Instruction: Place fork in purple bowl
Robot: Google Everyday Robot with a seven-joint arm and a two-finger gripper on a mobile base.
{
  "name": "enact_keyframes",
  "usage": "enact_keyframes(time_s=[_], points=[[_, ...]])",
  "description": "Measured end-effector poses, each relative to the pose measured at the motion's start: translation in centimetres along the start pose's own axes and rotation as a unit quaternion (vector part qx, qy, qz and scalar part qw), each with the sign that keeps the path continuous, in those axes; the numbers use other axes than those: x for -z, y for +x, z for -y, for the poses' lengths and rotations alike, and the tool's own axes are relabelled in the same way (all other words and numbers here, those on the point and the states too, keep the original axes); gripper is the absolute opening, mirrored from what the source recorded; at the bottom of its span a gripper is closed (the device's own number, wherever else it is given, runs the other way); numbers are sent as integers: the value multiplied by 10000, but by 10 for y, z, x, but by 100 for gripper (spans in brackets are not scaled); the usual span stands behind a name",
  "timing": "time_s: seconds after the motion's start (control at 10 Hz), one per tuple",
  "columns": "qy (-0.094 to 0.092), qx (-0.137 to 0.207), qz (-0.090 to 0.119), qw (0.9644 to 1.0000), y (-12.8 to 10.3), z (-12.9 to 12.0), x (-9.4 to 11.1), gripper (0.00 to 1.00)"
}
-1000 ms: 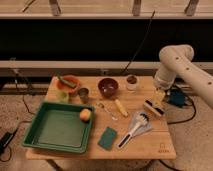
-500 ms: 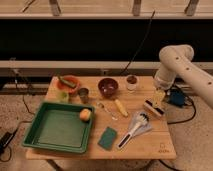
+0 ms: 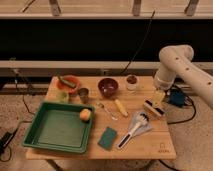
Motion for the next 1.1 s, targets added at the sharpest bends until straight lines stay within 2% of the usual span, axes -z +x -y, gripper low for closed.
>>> enact_keyframes(time_s=[0.5,0.6,0.8,0.9,1.0,1.1], points=[[-3,-11,-5,10000,0,-1,0,80],[6,-122,80,9999,-4,-2,0,80],[63,-304,249,9992,-21,-6,-4,80],[100,-392,368,9985,-42,-10,-8,80],[114,-420,417,9982,-51,-11,-10,80],[148,-522,561,9970,-68,-15,-14,80]])
